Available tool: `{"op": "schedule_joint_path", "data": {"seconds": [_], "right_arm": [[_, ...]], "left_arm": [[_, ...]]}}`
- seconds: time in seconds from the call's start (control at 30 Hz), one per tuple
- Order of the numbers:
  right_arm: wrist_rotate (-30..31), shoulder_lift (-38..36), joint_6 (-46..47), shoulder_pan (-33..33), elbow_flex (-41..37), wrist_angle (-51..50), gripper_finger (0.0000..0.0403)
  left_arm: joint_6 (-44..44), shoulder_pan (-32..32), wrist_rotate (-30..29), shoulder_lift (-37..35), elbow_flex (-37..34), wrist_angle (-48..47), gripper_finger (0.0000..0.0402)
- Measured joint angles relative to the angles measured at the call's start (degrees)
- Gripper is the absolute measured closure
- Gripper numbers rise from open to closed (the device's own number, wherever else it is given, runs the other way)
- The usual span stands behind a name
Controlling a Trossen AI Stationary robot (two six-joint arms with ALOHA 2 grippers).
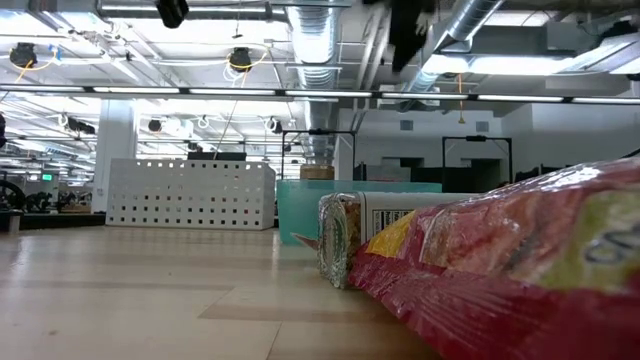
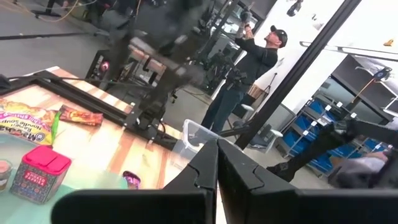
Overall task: Pick & Place Food Item
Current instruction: Put the top blue spoon into the transparent bin
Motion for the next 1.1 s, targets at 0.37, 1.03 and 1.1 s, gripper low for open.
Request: {"op": "schedule_joint_path", "data": {"seconds": [0.37,1.03,1.1], "right_arm": [[11.17,-19.58,22.55,12.06,0.09,-4.74,0.0029],[4.41,-24.58,40.35,14.69,-37.49,-1.54,0.0029],[1.51,-24.6,37.36,15.24,-41.59,5.26,0.0029]], "left_arm": [[-0.02,-0.01,0.11,2.09,0.02,1.63,0.0401],[-1.59,-4.16,0.42,10.04,0.02,8.83,0.0401],[-1.59,-5.03,0.42,10.76,0.02,9.01,0.0401]]}}
